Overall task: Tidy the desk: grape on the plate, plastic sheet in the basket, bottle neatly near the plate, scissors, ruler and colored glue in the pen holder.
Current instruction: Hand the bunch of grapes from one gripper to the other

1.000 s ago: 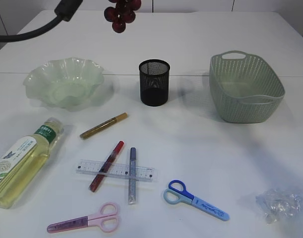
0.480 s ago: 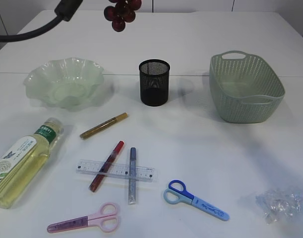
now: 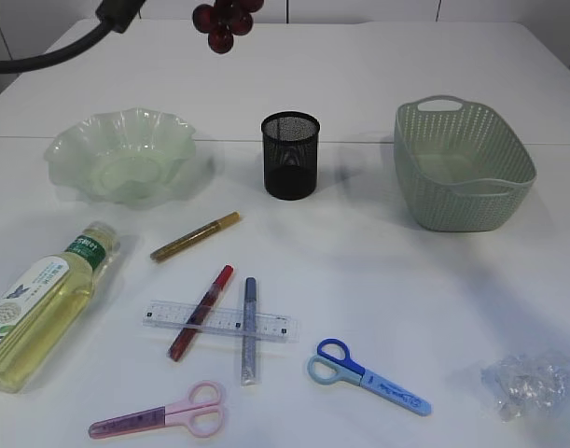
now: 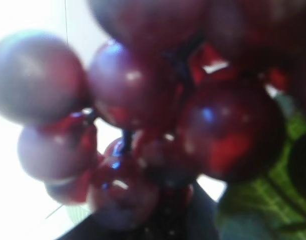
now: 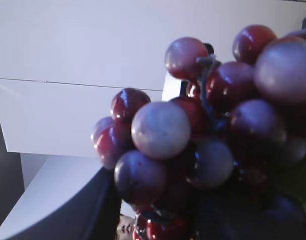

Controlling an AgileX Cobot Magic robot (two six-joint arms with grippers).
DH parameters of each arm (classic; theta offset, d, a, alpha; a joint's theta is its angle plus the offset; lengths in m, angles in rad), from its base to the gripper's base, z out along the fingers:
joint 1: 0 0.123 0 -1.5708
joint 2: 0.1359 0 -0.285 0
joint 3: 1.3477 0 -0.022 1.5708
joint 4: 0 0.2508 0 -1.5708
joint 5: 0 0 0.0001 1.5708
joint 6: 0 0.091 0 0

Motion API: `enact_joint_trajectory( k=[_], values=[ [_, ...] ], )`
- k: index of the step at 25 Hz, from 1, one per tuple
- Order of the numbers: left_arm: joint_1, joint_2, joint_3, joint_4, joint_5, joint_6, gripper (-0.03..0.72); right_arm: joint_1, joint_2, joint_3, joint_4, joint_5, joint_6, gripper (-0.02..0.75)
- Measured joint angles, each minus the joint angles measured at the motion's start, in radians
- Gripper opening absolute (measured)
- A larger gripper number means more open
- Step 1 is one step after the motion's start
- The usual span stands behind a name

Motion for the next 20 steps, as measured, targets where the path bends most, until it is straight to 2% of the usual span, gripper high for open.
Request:
enact_joint_trajectory(
  k=[8,20],
  values=[
    [0.0,-0.005,0.0,0.0,-0.006,-0.003,0.078,0.0,0.0,0.0,0.02,0.0,0.0,0.478],
    [0.006,-0.028,0.0,0.0,-0.043,-0.004,0.075,0.0,0.0,0.0,0.031,0.0,-0.013,0.493]
  ],
)
